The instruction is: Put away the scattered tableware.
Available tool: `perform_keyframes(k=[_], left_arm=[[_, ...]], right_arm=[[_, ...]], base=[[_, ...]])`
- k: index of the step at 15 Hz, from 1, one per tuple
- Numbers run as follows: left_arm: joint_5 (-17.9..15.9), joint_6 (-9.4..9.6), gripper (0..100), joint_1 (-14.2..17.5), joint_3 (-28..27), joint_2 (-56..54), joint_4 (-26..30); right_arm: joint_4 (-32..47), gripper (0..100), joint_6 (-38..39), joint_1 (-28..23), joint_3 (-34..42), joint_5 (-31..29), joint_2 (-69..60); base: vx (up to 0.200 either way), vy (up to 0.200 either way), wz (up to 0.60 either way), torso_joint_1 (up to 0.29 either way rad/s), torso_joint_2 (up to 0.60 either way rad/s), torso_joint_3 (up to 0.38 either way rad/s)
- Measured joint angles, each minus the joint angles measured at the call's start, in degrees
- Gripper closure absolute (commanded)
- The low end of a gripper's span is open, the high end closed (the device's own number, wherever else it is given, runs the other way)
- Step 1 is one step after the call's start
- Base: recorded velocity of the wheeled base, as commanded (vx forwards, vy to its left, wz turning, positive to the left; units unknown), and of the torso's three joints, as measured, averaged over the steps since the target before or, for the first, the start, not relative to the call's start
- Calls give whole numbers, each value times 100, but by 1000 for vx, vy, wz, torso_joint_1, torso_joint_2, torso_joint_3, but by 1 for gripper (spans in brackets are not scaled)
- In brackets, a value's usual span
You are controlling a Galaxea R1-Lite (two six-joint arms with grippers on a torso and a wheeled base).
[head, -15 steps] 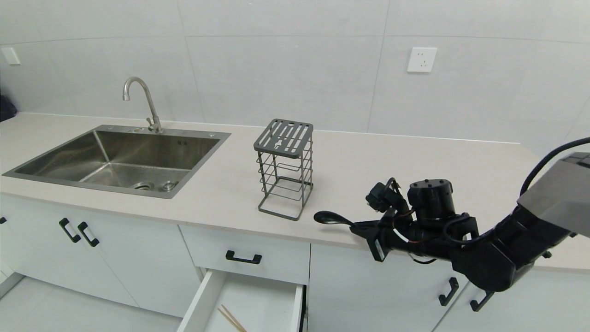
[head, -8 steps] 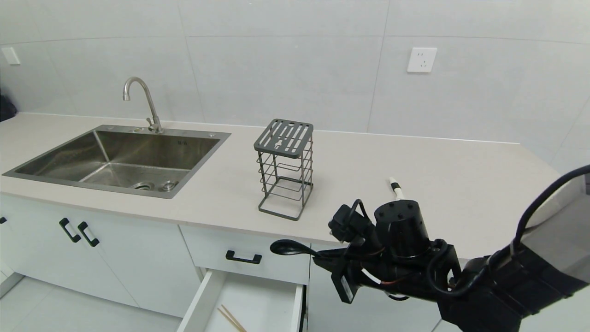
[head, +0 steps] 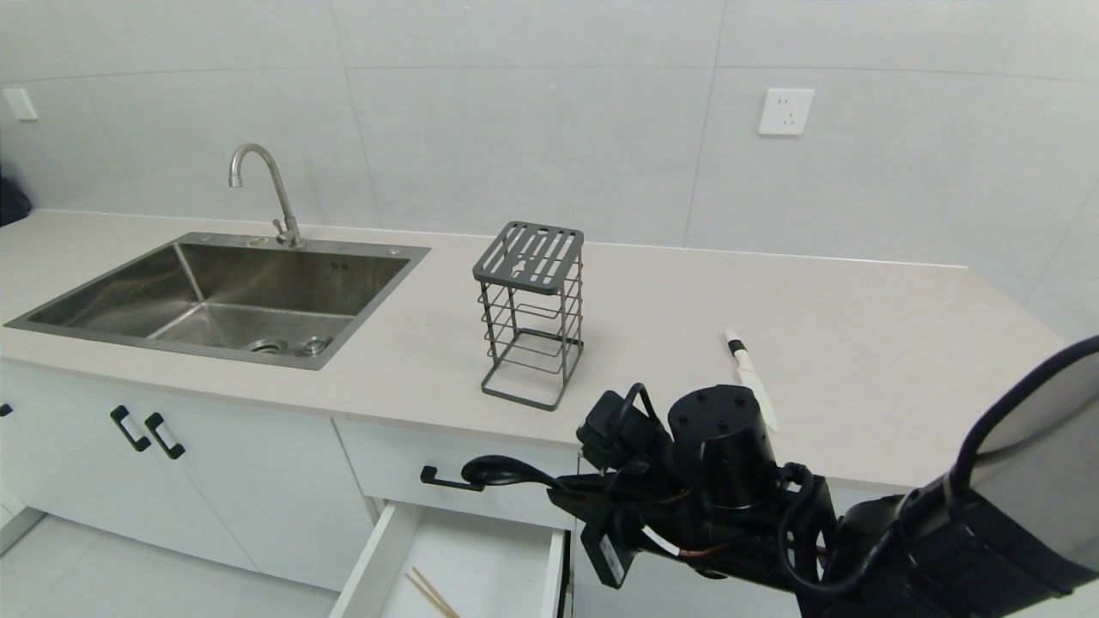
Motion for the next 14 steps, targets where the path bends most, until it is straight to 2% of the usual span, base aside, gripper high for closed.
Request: perform_keyframes(k=[3, 6, 8, 10, 14], left_arm=[[0, 0, 0, 0, 0, 0, 0], [0, -2, 0, 0, 0, 0, 0], [2, 0, 0, 0, 0, 0, 0], [0, 0, 0, 0, 0, 0, 0], [0, 0, 0, 0, 0, 0, -2]], right_arm=[[11, 100, 123, 210, -288, -95, 80], [41, 100, -11, 574, -1185, -101, 373], [110, 100, -83, 642, -1626, -100, 599], [461, 100, -91, 655, -1993, -57, 797], [1297, 100, -165, 633, -2732, 28, 1070]], base=[[0, 0, 0, 0, 0, 0], [0, 0, 0, 0, 0, 0], [0, 0, 0, 0, 0, 0], [0, 0, 0, -18, 43, 28], [0, 0, 0, -222, 431, 209]])
